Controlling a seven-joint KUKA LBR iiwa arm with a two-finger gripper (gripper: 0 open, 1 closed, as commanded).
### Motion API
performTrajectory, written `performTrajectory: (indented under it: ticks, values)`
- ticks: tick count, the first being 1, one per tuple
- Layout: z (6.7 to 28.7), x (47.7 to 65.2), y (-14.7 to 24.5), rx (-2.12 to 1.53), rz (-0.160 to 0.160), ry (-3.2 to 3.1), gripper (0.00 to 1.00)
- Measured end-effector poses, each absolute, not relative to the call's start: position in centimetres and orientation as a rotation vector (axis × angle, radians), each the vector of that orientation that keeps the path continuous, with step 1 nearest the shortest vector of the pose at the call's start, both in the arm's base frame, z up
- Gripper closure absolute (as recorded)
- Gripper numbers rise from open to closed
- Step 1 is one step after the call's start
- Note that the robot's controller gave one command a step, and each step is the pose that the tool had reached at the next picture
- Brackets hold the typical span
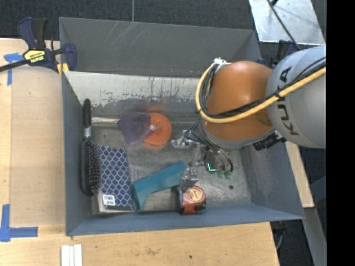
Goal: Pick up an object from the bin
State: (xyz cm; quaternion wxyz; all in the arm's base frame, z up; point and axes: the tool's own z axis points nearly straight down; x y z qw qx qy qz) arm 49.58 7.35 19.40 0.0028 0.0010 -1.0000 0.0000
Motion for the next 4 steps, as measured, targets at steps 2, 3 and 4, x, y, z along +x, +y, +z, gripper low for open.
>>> performTrajectory:
  ticks: [2, 3, 4]
  values:
    - [17.0, 50.1, 8.6, 0.152, 0.000, -3.145, 0.00]
    - [8.2, 53.1, 11.1, 0.703, 0.008, -3.030, 1.00]
    - [8.2, 53.1, 11.1, 0.702, 0.008, -3.030, 1.00]
